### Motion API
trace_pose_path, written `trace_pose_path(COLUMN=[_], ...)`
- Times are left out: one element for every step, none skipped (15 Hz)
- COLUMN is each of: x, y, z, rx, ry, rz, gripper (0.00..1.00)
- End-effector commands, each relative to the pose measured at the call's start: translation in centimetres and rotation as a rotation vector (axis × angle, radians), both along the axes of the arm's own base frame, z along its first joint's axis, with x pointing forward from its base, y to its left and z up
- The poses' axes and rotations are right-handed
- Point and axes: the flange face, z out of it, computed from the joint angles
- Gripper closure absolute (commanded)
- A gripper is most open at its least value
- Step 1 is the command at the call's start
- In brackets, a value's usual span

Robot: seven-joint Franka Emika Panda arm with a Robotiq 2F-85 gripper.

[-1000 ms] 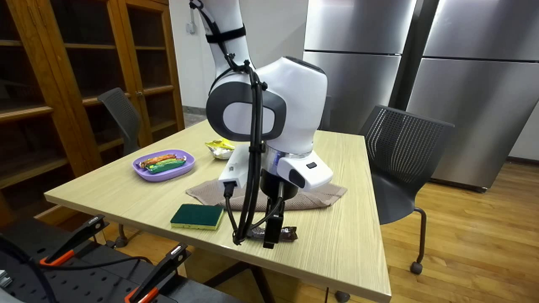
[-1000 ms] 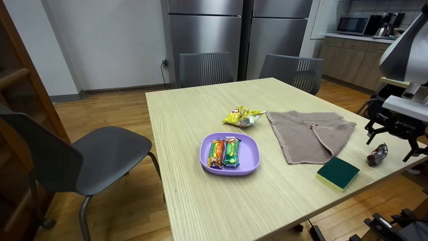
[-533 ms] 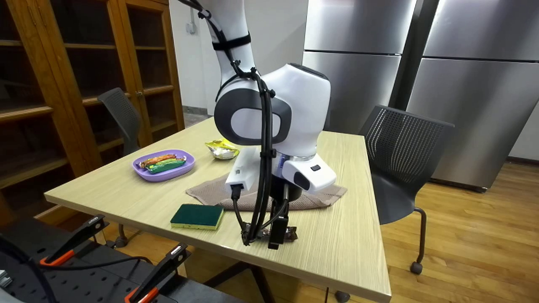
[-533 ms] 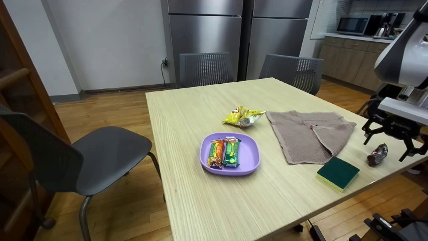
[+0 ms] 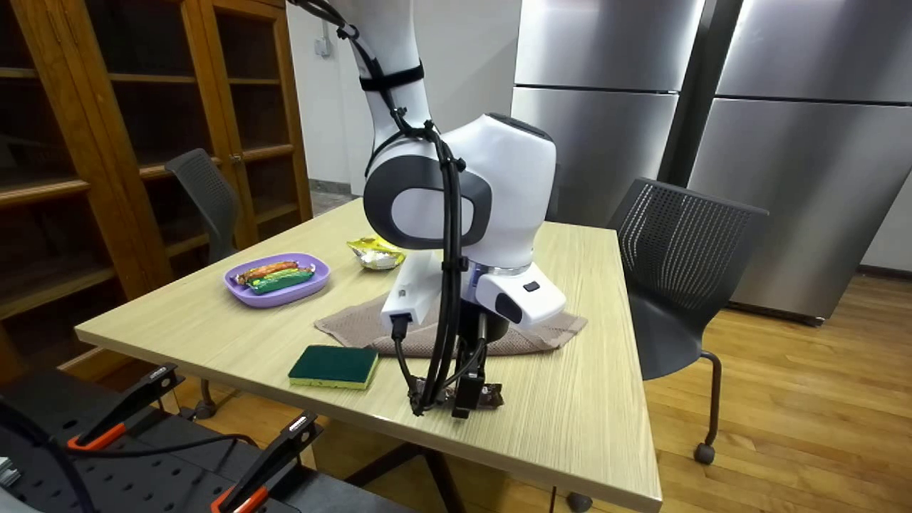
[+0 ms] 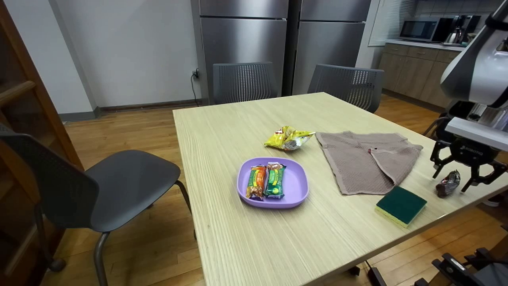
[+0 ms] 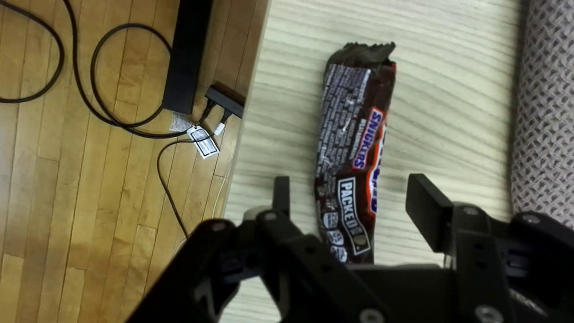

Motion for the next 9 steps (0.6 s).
trace_pose_path(x=[0.48,0.49,0.44,0.42,0.42,0.43,0.44,0.46,0.46], y=[0.00,0.02,0.04,0.03,0.02,0.04,0.06,0.08,0.09], z=[0.02,0.02,0.00,0.01,0.03,0.06,0.08,0.11,0.13], rx=[-0.005,-0.006,-0.006,-0.006,-0.006,-0.006,-0.006,-0.006,-0.005], ry=[-0.012,-0.012,-0.014,-0.014,-0.014,-0.015,-0.015,-0.016,-0.016], rz=[-0.003,-0.002,-0.002,-0.003,-0.002,-0.002,-0.001,-0.001,0.000], gripper=[0.62,0.71,0.77,0.84,0.93,1.00,1.00,1.00,0.97])
